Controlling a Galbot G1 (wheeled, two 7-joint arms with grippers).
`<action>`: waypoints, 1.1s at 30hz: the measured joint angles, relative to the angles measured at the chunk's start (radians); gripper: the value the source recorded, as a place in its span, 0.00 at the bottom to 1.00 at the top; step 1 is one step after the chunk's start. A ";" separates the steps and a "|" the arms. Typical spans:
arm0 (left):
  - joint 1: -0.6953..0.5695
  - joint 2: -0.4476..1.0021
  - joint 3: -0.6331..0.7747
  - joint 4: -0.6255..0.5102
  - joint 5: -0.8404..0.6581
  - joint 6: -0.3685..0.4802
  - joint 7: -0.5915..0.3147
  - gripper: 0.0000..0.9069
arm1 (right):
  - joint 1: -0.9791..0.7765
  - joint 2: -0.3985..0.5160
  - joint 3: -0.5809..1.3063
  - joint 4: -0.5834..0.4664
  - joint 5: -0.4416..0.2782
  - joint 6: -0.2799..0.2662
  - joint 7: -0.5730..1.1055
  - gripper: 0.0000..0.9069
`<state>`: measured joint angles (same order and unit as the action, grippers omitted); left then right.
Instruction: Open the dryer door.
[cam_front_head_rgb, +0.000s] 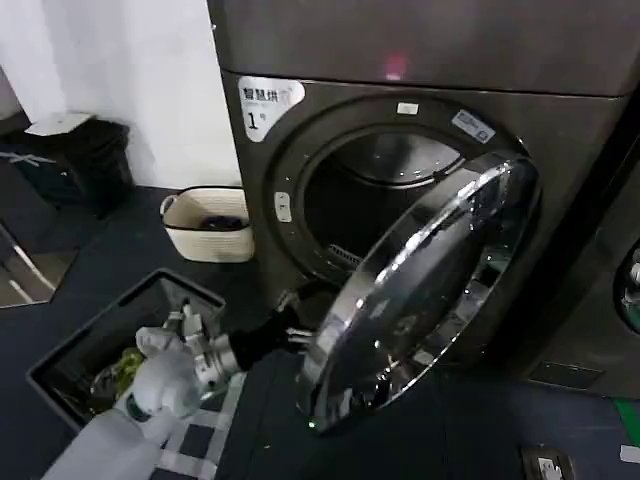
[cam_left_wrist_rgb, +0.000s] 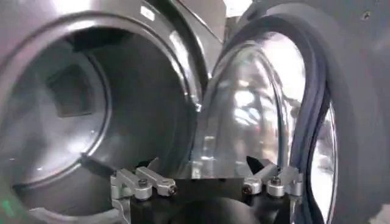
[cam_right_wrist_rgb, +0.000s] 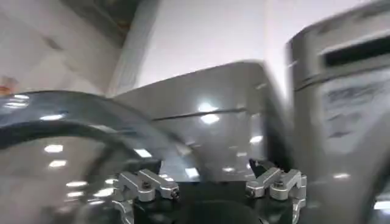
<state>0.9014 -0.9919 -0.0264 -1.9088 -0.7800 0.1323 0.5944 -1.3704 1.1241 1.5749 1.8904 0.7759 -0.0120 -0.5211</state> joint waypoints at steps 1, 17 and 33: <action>-0.010 -0.007 0.017 0.004 0.001 -0.001 0.000 1.00 | -0.012 -0.005 0.016 0.003 -0.015 -0.008 0.042 1.00; -0.183 -0.123 0.245 0.105 0.007 -0.004 -0.004 1.00 | -0.164 -0.065 0.240 -0.049 -0.177 -0.105 0.350 1.00; -0.337 -0.262 0.447 0.212 0.019 -0.031 -0.014 1.00 | -0.231 -0.065 0.413 -0.104 -0.245 -0.132 0.400 1.00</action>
<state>0.5648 -1.2536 0.4202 -1.6973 -0.7606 0.1012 0.5806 -1.6016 1.0596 1.9884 1.7862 0.5306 -0.1441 -0.1210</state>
